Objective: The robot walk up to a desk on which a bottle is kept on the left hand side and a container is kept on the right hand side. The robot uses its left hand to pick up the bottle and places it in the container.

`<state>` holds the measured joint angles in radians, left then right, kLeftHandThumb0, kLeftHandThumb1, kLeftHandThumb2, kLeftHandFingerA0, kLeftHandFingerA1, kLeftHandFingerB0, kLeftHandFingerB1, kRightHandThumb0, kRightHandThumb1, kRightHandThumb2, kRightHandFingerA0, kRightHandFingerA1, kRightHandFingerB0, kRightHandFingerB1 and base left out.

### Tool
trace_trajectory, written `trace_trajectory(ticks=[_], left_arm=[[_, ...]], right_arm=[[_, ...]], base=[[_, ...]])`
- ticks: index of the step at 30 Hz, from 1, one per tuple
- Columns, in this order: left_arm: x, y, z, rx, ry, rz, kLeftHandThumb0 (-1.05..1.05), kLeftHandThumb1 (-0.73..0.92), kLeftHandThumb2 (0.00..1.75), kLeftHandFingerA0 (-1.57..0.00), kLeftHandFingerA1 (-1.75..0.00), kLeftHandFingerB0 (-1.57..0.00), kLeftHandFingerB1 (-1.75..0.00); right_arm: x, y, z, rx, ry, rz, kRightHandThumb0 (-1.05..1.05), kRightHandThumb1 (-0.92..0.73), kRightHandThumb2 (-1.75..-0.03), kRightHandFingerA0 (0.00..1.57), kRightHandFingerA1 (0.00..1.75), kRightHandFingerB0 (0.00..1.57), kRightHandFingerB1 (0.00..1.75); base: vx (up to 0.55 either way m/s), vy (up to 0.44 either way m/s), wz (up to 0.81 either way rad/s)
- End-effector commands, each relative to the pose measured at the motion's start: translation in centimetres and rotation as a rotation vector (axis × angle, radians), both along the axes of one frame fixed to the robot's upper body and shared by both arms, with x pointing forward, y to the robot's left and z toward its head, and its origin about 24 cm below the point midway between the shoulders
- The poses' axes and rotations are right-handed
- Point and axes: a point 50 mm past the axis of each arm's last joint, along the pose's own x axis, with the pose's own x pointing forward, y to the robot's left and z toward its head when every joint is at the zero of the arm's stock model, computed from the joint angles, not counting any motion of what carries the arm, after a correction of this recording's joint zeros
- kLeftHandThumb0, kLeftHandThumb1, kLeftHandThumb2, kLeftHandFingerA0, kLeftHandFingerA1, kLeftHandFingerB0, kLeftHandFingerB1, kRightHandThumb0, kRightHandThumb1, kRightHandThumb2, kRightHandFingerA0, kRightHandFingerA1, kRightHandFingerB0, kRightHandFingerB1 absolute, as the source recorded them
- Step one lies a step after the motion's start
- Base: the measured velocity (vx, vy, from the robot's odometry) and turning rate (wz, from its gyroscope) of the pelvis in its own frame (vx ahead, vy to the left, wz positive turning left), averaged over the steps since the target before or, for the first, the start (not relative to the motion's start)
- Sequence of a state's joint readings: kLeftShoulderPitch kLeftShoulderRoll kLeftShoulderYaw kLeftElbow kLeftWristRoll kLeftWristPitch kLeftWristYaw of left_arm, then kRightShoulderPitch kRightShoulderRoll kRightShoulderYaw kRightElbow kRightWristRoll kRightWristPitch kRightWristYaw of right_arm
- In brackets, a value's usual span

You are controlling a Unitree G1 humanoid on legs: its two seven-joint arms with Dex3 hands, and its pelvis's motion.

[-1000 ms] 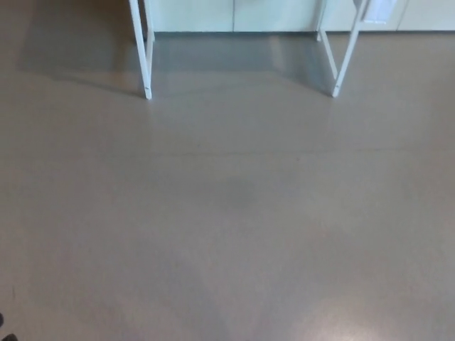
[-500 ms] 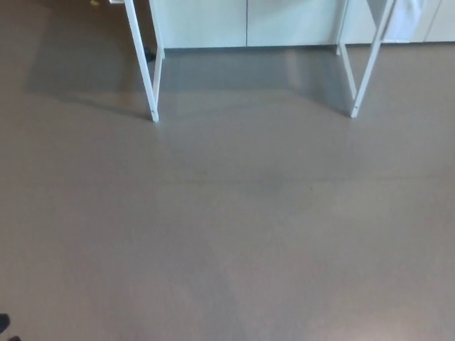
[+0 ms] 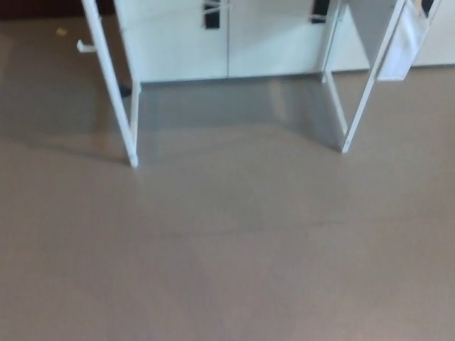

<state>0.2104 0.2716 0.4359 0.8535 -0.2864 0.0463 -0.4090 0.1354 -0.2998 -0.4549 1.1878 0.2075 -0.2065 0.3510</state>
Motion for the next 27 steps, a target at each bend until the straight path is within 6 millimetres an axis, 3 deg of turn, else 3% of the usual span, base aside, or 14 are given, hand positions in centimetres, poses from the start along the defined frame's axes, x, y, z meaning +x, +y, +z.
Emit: trace_trajectory(ticks=[1, 6, 10, 11, 13, 17, 18, 19, 20, 22, 23, 27], left_arm=[[-0.5, 0.2, 0.2, 0.018, 0.008, -0.003, -0.30, 0.56, 0.65, -0.40, -0.40, -0.41, -0.39], [-0.5, 0.3, 0.4, 0.018, -0.002, -0.030, -0.24, 0.59, 0.57, -0.40, -0.35, -0.40, -0.34], [-0.3, 0.4, 0.4, 0.025, 0.001, -0.014, -0.30, 0.53, 0.64, -0.42, -0.40, -0.41, -0.40], [-0.2, 0.5, 0.4, 0.028, 0.002, -0.010, -0.30, 0.52, 0.64, -0.42, -0.41, -0.42, -0.40], [0.1, 0.5, 0.4, 0.033, 0.005, -0.009, -0.29, 0.54, 0.64, -0.42, -0.40, -0.42, -0.40], [0.2, 0.5, 0.5, 0.034, 0.001, -0.041, -0.33, 0.55, 0.66, -0.39, -0.41, -0.40, -0.40], [0.3, 0.5, 0.5, 0.042, 0.004, -0.056, -0.28, 0.57, 0.57, -0.45, -0.37, -0.41, -0.35], [0.3, 0.5, 0.6, 0.047, 0.007, -0.061, -0.28, 0.57, 0.57, -0.45, -0.37, -0.41, -0.35], [0.4, 0.5, 0.6, 0.051, 0.013, -0.064, -0.30, 0.57, 0.58, -0.49, -0.39, -0.42, -0.35], [0.4, 0.5, 0.6, 0.048, 0.029, -0.061, -0.29, 0.57, 0.57, -0.45, -0.37, -0.40, -0.34], [0.4, 0.5, 0.5, 0.046, 0.037, -0.071, -0.30, 0.58, 0.57, -0.43, -0.37, -0.38, -0.34], [0.4, 0.4, 0.3, 0.072, 0.086, -0.111, -0.31, 0.62, 0.59, -0.48, -0.38, -0.35, -0.33]], right_arm=[[-0.9, -0.3, 0.3, -0.013, -0.034, 0.000, -0.32, -0.26, -0.48, 0.92, 0.54, 0.57, 0.45], [-0.9, -0.3, 0.1, -0.028, 0.003, -0.017, -0.32, -0.27, -0.49, 0.94, 0.53, 0.60, 0.44], [-0.8, -0.2, 0.1, -0.010, -0.023, -0.026, -0.34, -0.26, -0.49, 0.91, 0.54, 0.60, 0.45], [-0.8, -0.2, 0.1, -0.018, -0.020, -0.015, -0.46, -0.26, -0.60, 0.93, 0.59, 0.60, 0.49], [-0.9, -0.2, 0.0, -0.021, -0.010, -0.022, -0.33, -0.27, -0.49, 0.94, 0.53, 0.61, 0.44], [-0.9, -0.1, 0.0, -0.026, -0.017, -0.033, -0.29, -0.31, -0.49, 0.97, 0.53, 0.65, 0.45], [-0.9, -0.1, 0.0, -0.025, -0.019, -0.026, -0.35, -0.28, -0.63, 0.91, 0.63, 0.58, 0.54], [-1.0, -0.1, 0.0, -0.027, -0.017, -0.019, -0.35, -0.28, -0.63, 0.91, 0.63, 0.58, 0.54], [-1.0, 0.0, 0.0, -0.030, -0.015, -0.015, -0.26, -0.33, -0.50, 0.96, 0.52, 0.63, 0.45], [-1.0, -0.1, 0.0, -0.031, -0.012, -0.016, -0.33, -0.26, -0.55, 0.93, 0.58, 0.60, 0.50], [-1.0, -0.1, 0.0, -0.028, -0.011, -0.018, -0.23, -0.32, -0.50, 0.94, 0.52, 0.62, 0.45], [-1.1, -0.1, 0.0, -0.026, -0.006, -0.028, -0.24, -0.30, -0.49, 0.96, 0.54, 0.63, 0.45]], base=[[0.29, 0.067, 0.08], [0.29, 0.001, 0.11], [0.40, -0.222, 0.15], [0.46, -0.512, 0.98], [0.46, -0.495, 0.71], [0.38, -0.115, 0.09], [0.43, -0.059, -0.04], [0.40, -0.032, -0.17], [0.42, -0.040, -0.24], [0.38, 0.073, -0.21], [0.48, 0.127, -0.27], [0.56, 0.174, -0.22]])
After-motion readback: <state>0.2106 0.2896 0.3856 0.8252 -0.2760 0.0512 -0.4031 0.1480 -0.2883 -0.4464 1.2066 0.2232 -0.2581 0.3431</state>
